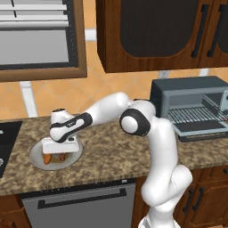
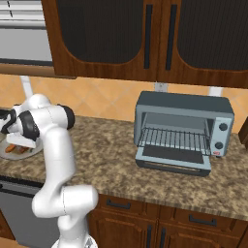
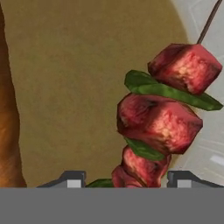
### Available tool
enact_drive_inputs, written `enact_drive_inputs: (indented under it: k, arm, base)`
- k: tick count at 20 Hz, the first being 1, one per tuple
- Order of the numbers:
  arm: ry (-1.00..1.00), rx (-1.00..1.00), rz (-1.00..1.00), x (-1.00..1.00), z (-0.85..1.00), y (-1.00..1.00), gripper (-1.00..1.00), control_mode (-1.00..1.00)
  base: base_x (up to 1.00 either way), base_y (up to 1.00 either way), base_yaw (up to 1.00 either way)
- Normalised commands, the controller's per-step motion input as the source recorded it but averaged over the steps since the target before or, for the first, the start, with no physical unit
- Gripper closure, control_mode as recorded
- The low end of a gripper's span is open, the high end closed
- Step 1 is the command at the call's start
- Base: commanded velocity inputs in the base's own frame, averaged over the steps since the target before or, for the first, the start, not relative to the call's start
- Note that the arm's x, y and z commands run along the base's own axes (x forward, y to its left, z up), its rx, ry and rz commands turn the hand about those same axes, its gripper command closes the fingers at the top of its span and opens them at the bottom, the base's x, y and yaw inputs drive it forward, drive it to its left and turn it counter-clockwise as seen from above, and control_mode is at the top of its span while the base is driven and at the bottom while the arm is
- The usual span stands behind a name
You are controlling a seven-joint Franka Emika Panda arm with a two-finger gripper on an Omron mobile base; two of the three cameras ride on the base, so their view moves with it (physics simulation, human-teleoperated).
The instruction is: Pick up the kebab skewer and baguette bread, and place them inside the toaster oven. Close the toaster oven door and start by setting the timer.
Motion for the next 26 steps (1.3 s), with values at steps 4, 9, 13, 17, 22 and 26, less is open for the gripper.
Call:
enact_drive_inputs:
  k: [4,9,13,17,22,26]
  arm:
    - [0.0,0.02,-0.05,-0.1,-0.11,0.02,1.0,-1.0]
    - [0.0,0.03,-0.02,-0.17,0.0,-0.08,1.0,-1.0]
    - [-0.07,0.02,0.0,-0.53,0.4,-0.43,1.0,-1.0]
    - [-0.1,0.0,0.0,-0.74,0.73,-0.86,1.0,-1.0]
    - [-0.07,0.0,0.0,-0.6,0.51,-1.0,1.0,-1.0]
    - [-0.16,0.0,0.0,-0.47,0.24,-1.0,1.0,-1.0]
  base:
    - [0.0,0.0,0.0]
    - [0.0,0.0,0.0]
    - [0.0,0.0,0.0]
    - [0.0,0.0,0.0]
    - [0.0,0.0,0.0]
    - [0.0,0.0,0.0]
